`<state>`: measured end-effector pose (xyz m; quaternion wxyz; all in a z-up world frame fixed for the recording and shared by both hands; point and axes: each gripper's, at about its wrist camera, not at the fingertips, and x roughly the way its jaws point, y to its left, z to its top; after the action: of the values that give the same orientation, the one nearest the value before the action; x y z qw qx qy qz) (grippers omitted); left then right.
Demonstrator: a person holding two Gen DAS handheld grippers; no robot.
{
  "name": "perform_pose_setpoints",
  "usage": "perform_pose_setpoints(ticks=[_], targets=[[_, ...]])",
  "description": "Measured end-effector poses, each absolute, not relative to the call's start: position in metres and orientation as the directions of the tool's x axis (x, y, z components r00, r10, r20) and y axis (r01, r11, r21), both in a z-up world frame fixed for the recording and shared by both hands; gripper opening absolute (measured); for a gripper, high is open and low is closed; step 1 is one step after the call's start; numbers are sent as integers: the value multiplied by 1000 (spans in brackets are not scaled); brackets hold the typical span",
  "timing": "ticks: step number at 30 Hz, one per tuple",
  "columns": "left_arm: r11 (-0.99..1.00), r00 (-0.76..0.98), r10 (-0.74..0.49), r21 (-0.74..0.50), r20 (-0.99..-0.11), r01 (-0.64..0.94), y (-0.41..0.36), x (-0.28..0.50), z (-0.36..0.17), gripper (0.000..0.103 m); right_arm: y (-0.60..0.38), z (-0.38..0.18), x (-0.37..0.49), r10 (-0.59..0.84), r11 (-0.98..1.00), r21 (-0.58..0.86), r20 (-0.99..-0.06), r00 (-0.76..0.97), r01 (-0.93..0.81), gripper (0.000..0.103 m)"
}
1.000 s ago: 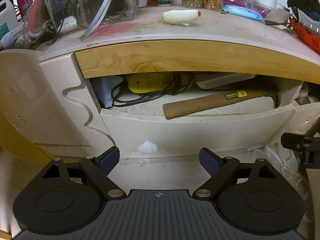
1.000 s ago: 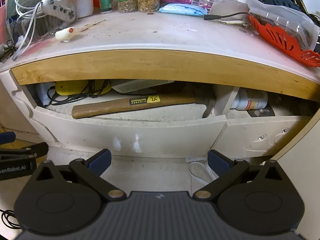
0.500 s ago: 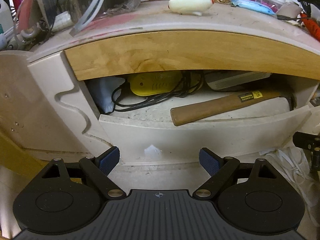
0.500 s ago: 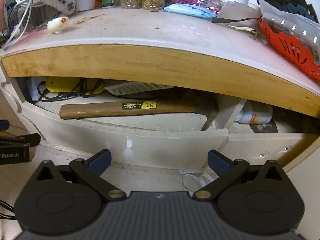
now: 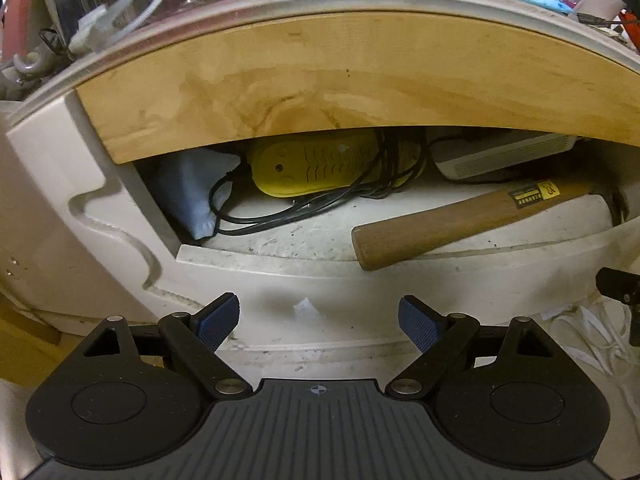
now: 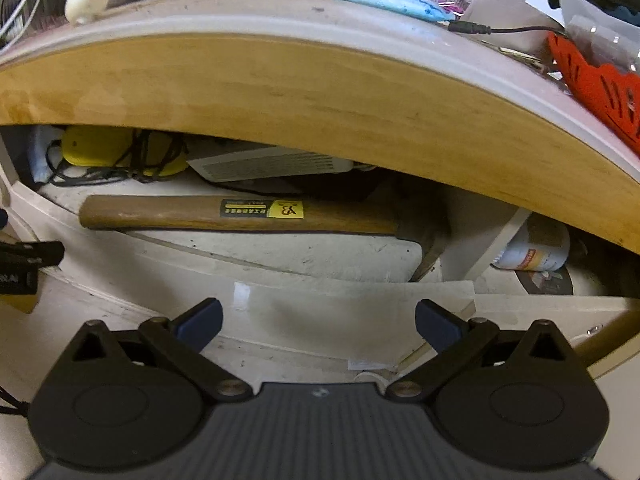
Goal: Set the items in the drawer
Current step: 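Close both grippers on the drawer front edge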
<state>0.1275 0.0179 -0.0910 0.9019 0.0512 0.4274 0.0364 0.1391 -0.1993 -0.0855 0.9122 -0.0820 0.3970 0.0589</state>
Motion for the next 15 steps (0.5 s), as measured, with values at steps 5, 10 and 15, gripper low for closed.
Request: perform_pose_setpoints(ticks=[5, 10, 15], targets=[[996, 638, 91, 85, -765, -40, 22, 136, -97, 88, -200, -92, 146, 43, 981, -99, -728, 684, -167, 103], [994, 637, 104, 96, -764, -47, 22, 141, -102, 88, -201, -98, 150, 45, 983, -92, -719, 694, -159, 103], [995, 635, 98, 92, -766, -43, 24, 145, -107, 88, -202, -103, 154, 46, 983, -92, -711, 702, -158, 103]])
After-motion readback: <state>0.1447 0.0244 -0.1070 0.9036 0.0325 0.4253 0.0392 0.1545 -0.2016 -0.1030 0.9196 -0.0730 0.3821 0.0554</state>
